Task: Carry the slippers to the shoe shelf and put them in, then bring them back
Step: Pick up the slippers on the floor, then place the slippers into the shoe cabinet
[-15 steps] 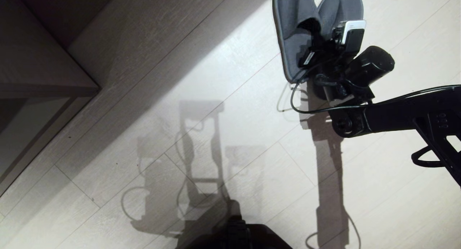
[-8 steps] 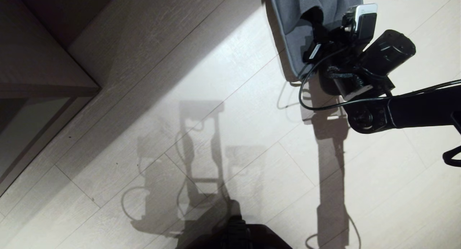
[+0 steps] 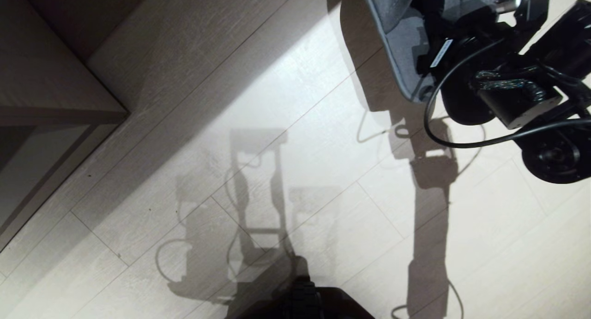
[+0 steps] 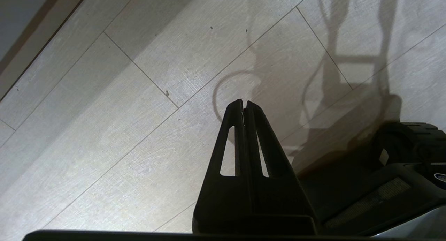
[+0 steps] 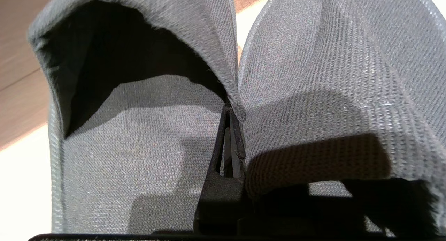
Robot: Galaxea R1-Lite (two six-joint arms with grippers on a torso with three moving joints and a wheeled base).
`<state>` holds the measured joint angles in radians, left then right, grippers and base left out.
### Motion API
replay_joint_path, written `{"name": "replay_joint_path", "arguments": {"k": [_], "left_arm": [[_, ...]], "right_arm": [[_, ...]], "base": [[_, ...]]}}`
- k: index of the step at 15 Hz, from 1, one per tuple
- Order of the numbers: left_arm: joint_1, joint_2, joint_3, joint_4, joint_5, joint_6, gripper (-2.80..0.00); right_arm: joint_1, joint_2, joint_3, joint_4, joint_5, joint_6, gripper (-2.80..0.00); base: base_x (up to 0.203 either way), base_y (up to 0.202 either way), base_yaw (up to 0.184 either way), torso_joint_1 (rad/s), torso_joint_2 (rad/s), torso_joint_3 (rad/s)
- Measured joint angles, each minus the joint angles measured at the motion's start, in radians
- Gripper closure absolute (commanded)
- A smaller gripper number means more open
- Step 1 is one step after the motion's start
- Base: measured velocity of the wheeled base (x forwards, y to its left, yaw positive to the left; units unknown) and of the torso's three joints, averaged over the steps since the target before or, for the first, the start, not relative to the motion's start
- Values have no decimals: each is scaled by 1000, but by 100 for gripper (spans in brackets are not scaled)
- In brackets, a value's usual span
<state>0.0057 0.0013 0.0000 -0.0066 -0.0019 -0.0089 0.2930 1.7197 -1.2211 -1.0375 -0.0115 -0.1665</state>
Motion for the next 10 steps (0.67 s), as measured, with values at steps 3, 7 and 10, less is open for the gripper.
{"name": "replay_joint_path", "arguments": {"k": [3,7,10], "left_arm": [[0,0,0,1,0,0,0],[0,0,0,0,1,0,0],[0,0,0,1,0,0,0]], "right_arm": [[1,-184,143,108,-7,0,0],[-13,-456,315,232,-34,-1,0],[-72,-670,408,345,-38,0,0]], "base": [[0,0,0,0,0,0],[0,0,0,0,0,0],[0,0,0,0,0,0]]}}
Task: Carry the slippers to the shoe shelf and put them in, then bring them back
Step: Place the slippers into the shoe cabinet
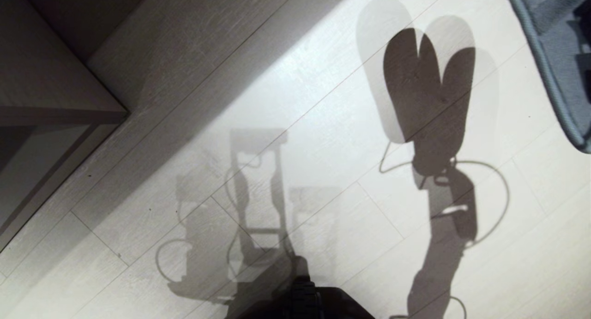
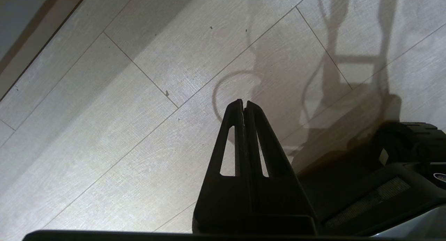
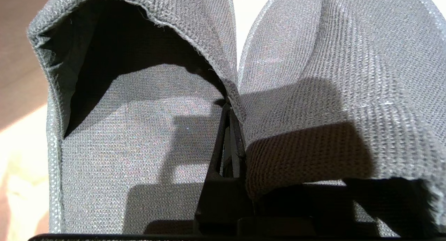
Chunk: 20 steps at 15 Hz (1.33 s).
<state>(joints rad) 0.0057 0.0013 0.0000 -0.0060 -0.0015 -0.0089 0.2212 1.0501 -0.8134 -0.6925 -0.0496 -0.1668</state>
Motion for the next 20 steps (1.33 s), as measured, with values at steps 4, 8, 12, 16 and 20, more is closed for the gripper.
{"name": "replay_joint_path", "arguments": {"k": [4,8,12,16,20], "left_arm": [[0,0,0,0,0,0,0],[0,0,0,-1,0,0,0],[0,0,0,0,0,0,0],[0,0,0,-1,0,0,0],[0,0,0,0,0,0,0]], "right_arm": [[-164,-285,107,174,17,52,0],[-302,-525,263,253,109,106,0],[-277,-659,379,263,161,166,0],[-271,-744,524,263,162,157,0],[-271,-783,718,258,150,133,0]], "base": [[0,0,0,0,0,0],[0,0,0,0,0,0],[0,0,0,0,0,0],[0,0,0,0,0,0],[0,0,0,0,0,0]]}}
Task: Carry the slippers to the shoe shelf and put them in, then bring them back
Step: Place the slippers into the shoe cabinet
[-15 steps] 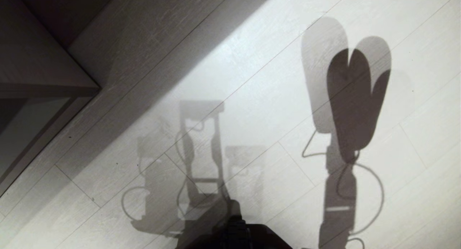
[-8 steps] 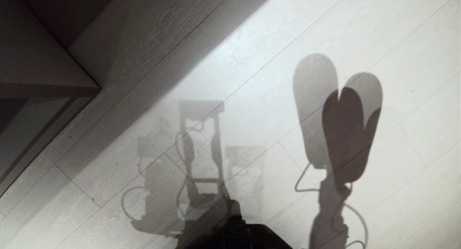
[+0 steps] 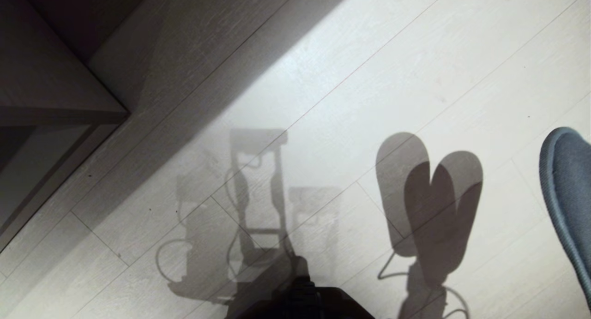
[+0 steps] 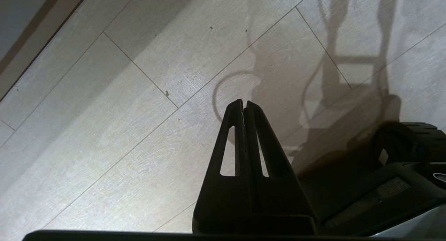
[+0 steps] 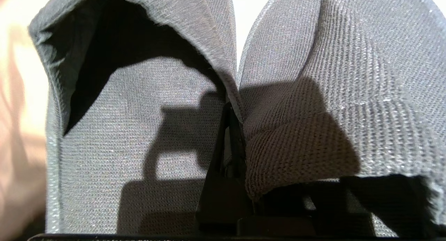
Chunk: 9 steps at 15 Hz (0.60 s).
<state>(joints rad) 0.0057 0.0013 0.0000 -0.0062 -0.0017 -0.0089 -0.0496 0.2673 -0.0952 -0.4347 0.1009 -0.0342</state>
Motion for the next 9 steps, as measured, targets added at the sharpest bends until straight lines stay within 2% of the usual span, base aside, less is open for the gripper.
{"name": "replay_joint_path", "arguments": {"k": [3,9], "left_arm": [[0,0,0,-1,0,0,0],[0,0,0,0,0,0,0]], "right_arm": [[5,-17,81,56,-7,-31,0],[43,-205,84,356,-54,-48,0]], "base": [[0,0,0,0,0,0],[0,0,0,0,0,0]]}}
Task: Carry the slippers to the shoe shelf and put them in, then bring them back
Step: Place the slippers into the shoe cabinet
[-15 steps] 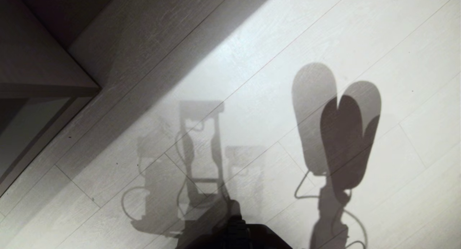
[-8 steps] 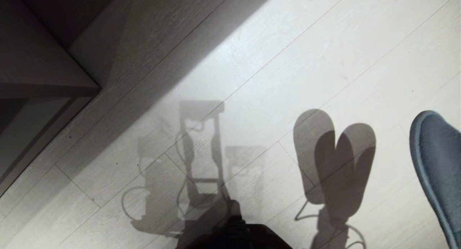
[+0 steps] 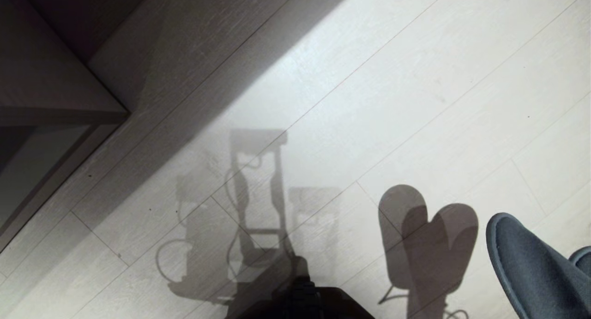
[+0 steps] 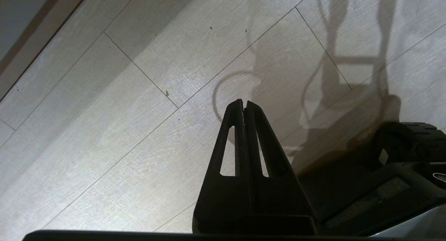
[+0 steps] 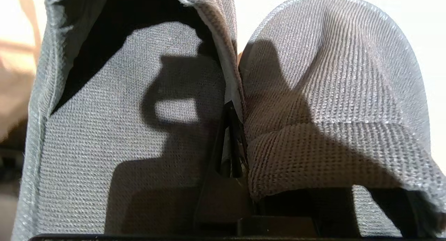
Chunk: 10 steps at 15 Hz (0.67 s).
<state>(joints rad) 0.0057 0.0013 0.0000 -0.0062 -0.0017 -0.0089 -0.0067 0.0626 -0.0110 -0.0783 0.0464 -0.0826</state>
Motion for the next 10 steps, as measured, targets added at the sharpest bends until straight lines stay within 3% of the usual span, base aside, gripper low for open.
{"name": "replay_joint_path", "arguments": {"k": [2,10], "left_arm": [[0,0,0,0,0,0,0],[0,0,0,0,0,0,0]], "right_arm": [[5,-36,5,57,-35,-6,0],[7,-63,11,78,-39,11,0]], "base": [[0,0,0,0,0,0],[0,0,0,0,0,0]]}}
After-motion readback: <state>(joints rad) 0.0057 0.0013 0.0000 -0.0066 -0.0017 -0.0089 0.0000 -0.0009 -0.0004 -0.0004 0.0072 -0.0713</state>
